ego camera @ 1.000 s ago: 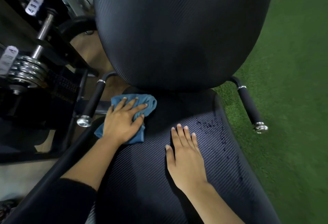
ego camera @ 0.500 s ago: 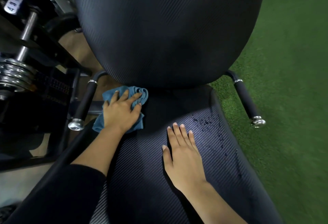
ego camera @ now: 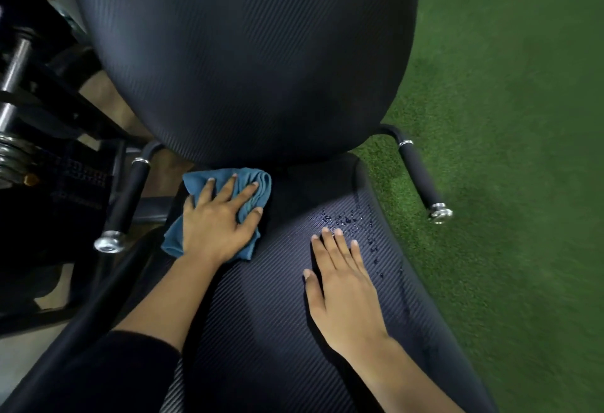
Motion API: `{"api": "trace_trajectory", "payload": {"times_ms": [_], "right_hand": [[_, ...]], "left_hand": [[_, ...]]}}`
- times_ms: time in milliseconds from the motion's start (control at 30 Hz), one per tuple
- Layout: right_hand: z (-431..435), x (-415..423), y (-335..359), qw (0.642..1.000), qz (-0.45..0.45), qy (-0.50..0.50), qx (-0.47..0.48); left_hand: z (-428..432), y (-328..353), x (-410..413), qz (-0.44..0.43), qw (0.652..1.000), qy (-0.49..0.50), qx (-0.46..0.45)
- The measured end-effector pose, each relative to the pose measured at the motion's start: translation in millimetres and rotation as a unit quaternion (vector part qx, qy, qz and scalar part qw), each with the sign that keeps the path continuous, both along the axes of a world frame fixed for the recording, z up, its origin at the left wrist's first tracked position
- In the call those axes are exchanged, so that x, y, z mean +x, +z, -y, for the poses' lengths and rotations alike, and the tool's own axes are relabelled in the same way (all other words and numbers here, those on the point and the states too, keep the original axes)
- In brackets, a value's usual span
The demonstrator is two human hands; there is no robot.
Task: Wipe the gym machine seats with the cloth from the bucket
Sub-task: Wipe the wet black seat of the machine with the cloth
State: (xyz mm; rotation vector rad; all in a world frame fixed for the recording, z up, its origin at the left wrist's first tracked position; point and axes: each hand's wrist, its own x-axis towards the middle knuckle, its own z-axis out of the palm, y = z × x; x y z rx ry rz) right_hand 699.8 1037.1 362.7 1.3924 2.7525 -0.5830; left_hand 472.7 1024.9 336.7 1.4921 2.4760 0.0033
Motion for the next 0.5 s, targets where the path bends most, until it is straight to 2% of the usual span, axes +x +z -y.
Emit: {"api": "trace_trajectory", "payload": {"times_ms": [67, 200, 267, 367, 400, 500], "right_hand": [[2.6, 4.7, 0.3, 1.000, 0.005, 0.002, 0.000], [9.4, 15.2, 1.1, 1.000, -0.006, -0.001, -0.002], [11.3, 16.8, 0.5, 1.000, -0.009, -0.001, -0.003], [13.5, 14.1, 1.0, 1.000, -0.013, 0.004, 0.002], [14.4, 13.6, 1.7, 1.000, -0.017, 0.006, 0.004], [16.4, 17.3, 4.0, 1.000, -0.025, 0.011, -0.003]], "left_hand": [[-4.7, 5.1, 22.9, 0.014, 1.000, -0.014, 0.005], [-8.8, 3.5, 51.0, 0.026, 0.983, -0.171, 0.053], [-17.4, 1.1, 40.1, 0.044, 0.985, -0.158, 0.054], [-46.6, -0.4, 43.9, 0.031, 0.998, -0.055, 0.022], [-57.1, 0.2, 55.8, 0.026, 0.998, -0.052, 0.016], [-66.9, 1.2, 83.1, 0.058, 0.983, -0.170, 0.029]]}}
